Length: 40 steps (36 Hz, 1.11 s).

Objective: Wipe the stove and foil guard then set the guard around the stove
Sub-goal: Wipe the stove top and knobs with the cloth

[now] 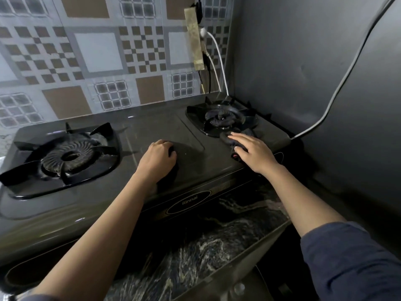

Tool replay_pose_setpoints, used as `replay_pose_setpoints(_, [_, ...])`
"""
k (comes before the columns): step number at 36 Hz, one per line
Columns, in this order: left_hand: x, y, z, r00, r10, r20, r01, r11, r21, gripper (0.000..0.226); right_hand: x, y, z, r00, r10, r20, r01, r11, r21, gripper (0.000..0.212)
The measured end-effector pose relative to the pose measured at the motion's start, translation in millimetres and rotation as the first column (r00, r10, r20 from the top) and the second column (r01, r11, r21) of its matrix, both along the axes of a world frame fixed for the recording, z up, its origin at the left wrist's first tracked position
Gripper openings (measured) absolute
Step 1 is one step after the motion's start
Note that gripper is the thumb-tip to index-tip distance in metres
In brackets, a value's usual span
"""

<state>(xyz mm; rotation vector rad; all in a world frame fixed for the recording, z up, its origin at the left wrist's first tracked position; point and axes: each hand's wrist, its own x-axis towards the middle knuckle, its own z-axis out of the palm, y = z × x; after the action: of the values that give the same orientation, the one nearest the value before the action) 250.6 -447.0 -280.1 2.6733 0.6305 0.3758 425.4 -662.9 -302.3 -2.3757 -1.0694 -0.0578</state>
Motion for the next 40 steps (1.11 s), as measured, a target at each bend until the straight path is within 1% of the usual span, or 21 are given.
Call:
replay_pose_setpoints(11, [34, -20, -1, 0.999, 0.042, 0.011, -0.042, 0.999, -0.011, 0.036, 60, -39, 0, 0.998, -0.044, 0.048, 0.040, 0.996, 0.082, 0.039])
replay_pose_setpoints(15, [36, -21, -2, 0.997, 0.069, 0.033, -0.069, 0.998, -0.011, 0.036, 72, -46, 2, 0.993, -0.107, 0.045, 0.103, 0.990, 0.092, 0.038])
replay_pose_setpoints(18, [35, -22, -4, 0.996, 0.078, 0.051, -0.078, 0.997, -0.007, 0.037, 74, -44, 1, 0.980, -0.200, 0.018, 0.197, 0.974, 0.114, 0.037])
replay_pose_setpoints(22, [31, -18, -6, 0.996, 0.077, 0.055, -0.077, 0.997, 0.004, 0.038, 67, -31, -4, 0.929, -0.371, -0.004, 0.361, 0.903, 0.234, 0.036])
replay_pose_setpoints(24, [28, -15, -7, 0.996, 0.073, 0.049, -0.074, 0.997, 0.011, 0.038, 61, -24, -7, 0.891, -0.454, -0.012, 0.442, 0.860, 0.256, 0.038])
replay_pose_setpoints(27, [21, -10, -8, 0.997, 0.072, 0.035, -0.073, 0.997, 0.033, 0.040, 51, -17, -11, 0.848, -0.528, -0.051, 0.521, 0.811, 0.268, 0.040])
replay_pose_setpoints(33, [2, 3, -8, 0.996, 0.082, 0.027, -0.083, 0.995, 0.048, 0.041, 18, 0, -11, 0.779, -0.578, -0.244, 0.627, 0.700, 0.341, 0.042])
replay_pose_setpoints(36, [-10, 10, -6, 0.996, 0.081, 0.029, -0.082, 0.996, 0.037, 0.039, -1, 9, -13, 0.769, -0.568, -0.294, 0.639, 0.674, 0.371, 0.042])
replay_pose_setpoints(40, [-27, 21, -3, 0.997, 0.071, -0.001, -0.071, 0.997, 0.039, 0.038, -27, 23, -16, 0.770, -0.552, -0.321, 0.638, 0.642, 0.426, 0.042])
